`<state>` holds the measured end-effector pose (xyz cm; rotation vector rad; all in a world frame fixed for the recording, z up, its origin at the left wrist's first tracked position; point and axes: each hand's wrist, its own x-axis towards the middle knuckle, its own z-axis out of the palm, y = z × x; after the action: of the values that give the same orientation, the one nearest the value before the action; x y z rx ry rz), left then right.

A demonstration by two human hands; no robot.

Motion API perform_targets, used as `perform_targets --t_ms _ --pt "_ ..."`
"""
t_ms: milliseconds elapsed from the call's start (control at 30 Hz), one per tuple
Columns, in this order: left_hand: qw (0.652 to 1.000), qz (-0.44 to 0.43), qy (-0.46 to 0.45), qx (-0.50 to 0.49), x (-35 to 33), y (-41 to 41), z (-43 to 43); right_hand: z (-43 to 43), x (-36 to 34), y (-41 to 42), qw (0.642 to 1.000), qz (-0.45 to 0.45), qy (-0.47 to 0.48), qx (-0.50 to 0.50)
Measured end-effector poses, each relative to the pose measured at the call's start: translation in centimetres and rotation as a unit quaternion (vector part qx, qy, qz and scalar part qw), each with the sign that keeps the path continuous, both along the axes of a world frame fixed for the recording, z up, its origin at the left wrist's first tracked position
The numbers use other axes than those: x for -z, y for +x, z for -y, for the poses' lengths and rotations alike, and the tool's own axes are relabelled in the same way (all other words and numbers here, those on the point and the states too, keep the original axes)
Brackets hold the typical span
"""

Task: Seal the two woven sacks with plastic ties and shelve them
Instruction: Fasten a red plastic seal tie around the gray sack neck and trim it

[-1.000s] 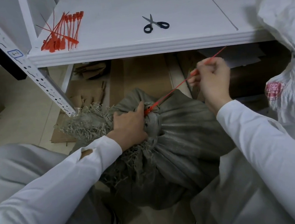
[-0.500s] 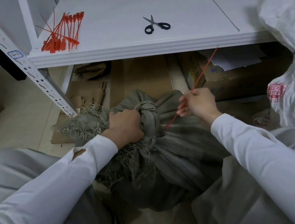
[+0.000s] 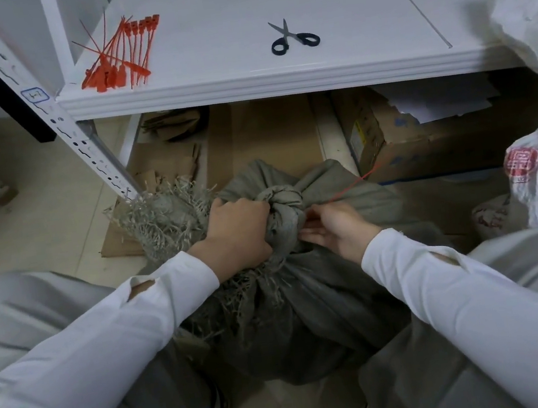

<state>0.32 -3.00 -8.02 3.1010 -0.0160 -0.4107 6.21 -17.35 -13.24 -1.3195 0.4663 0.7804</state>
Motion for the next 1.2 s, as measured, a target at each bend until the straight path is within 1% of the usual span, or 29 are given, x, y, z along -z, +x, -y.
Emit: perform_targets --t_ms 133,167,267,333,400,433,500,600,667,733,800,900,1000,1067,1133,1200 --pt "0.999 0.007 -0.037 -0.010 -0.6 0.0 -1.0 0.2 0.0 0.7 0.999 0.018 -0.049 0.006" --pt "1.000 0.010 -0.024 -0.006 -0.8 0.1 -1.1 0.2 -0.1 0.9 0.998 0.026 -0.065 0.003" --pt "0.998 0.025 0.054 0.037 -0.9 0.2 -0.9 0.3 -0.2 0.6 0.995 0.037 -0.088 -0.037" --pt "0.994 0.032 0.086 0.064 -0.8 0.2 -0.6 -0.1 -0.3 -0.4 0.994 0.016 -0.077 -0.079" --pt "0.990 0.039 0.102 0.083 -0.7 0.2 -0.6 -0.6 -0.3 -1.4 0.994 -0.020 -0.036 -0.102" --pt "0.988 0.048 0.110 0.094 -0.6 0.2 -0.7 -0.8 -0.2 -1.7 0.995 -0.038 -0.011 -0.093" --pt "0.983 0.068 0.125 0.117 -0.4 0.1 -0.6 -1.2 0.0 -1.6 0.997 -0.064 0.029 -0.043" --pt "0.975 0.086 0.146 0.146 -0.1 -0.4 -0.2 -1.4 0.4 -0.8 0.993 -0.071 0.078 0.049" --pt "0.972 0.096 0.150 0.154 0.3 -0.7 0.0 -1.3 0.4 -0.4 0.989 -0.071 0.096 0.085" --pt "0.974 0.097 0.140 0.152 0.6 -1.0 0.0 -1.3 0.2 -0.5 0.989 -0.072 0.101 0.083" --pt "0.978 0.098 0.112 0.146 1.2 -1.1 -0.3 -1.3 0.0 -0.7 0.989 -0.075 0.108 0.071" --pt "0.990 0.092 0.013 0.109 1.7 -1.2 -0.8 -1.1 0.2 -0.9 0.989 -0.081 0.108 0.061" --pt "0.994 0.042 -0.086 0.047 2.0 -1.6 -0.8 -1.3 0.4 -1.1 0.991 -0.076 0.100 0.044" --pt "0.990 0.006 -0.138 -0.020 2.0 -1.9 -0.4 -1.5 0.3 -1.3 0.990 -0.078 0.111 0.037" --pt "0.987 0.002 -0.144 -0.077 2.2 -1.8 -0.4 -1.5 0.0 -1.4 0.988 -0.086 0.126 0.027" --pt "0.990 0.038 -0.110 -0.084 2.6 -1.4 -0.7 -1.6 -0.3 -1.5 0.986 -0.089 0.143 0.009"
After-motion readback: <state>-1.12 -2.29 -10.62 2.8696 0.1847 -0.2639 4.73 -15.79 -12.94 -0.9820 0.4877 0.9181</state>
